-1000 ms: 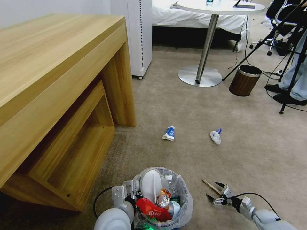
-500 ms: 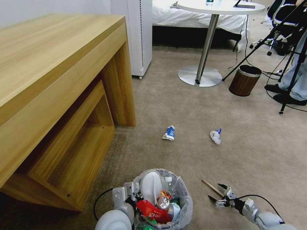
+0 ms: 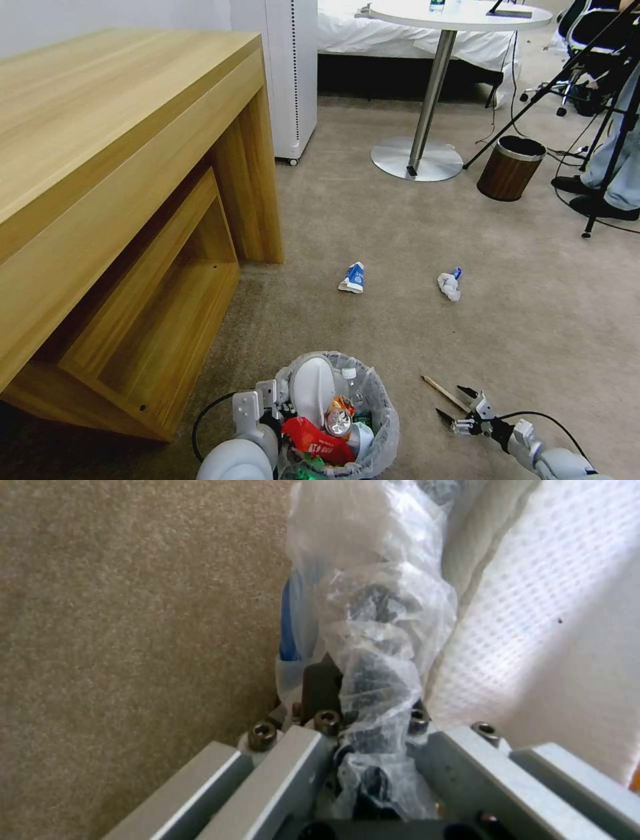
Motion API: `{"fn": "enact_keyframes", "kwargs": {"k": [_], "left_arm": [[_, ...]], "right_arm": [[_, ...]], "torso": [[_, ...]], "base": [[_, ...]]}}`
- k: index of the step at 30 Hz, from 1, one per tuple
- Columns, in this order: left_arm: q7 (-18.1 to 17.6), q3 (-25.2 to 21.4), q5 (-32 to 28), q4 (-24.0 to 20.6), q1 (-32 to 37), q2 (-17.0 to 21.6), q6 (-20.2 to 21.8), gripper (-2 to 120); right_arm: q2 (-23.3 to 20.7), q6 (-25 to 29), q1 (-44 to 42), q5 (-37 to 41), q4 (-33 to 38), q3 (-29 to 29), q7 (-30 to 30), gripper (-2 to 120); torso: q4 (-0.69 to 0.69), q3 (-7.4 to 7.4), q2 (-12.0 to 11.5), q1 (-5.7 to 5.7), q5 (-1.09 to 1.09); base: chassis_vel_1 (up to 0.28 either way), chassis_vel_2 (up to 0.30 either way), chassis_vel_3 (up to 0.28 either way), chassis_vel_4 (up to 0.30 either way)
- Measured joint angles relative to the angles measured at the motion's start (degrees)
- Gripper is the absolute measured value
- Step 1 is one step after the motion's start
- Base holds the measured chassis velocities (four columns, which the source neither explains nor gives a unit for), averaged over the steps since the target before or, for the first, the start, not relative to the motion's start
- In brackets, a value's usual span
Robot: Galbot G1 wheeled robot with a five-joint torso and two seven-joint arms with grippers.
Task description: Pick up the trash bin and place the garbage on the floor into it.
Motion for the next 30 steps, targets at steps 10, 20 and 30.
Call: {"fn": "enact_keyframes", "kwargs": {"k": [10,20,30], "left_arm": [[0.05,0.31,-0.09,0.16,-0.55,-0.10,-0.19,0],[0.25,0.24,0.74,0.35,0.32,-0.31,-0.13,0],[0.66,-0.03,1.34,0.37,0.87,-0.32,-0.14,0]], "right_arm": [[0.12,0.01,0.00,0.02,-0.38,0.23,0.17,100],[0.31,0.56,-0.36,-0.25,-0.49,0.49,-0.01,81],[0.75,0.59,0.15,-0.20,-0.95,0.31,1.09,68]], "torso": [[-0.01,0.00,0.00,0.00,-0.01],[-0.02,0.00,0.00,-0.01,-0.01],[-0.03,0.00,0.01,-0.01,-0.01]], "base": [[0.000,0.000,0.000,0.000],[0.000,0.000,0.000,0.000],[0.000,0.000,0.000,0.000]]}}
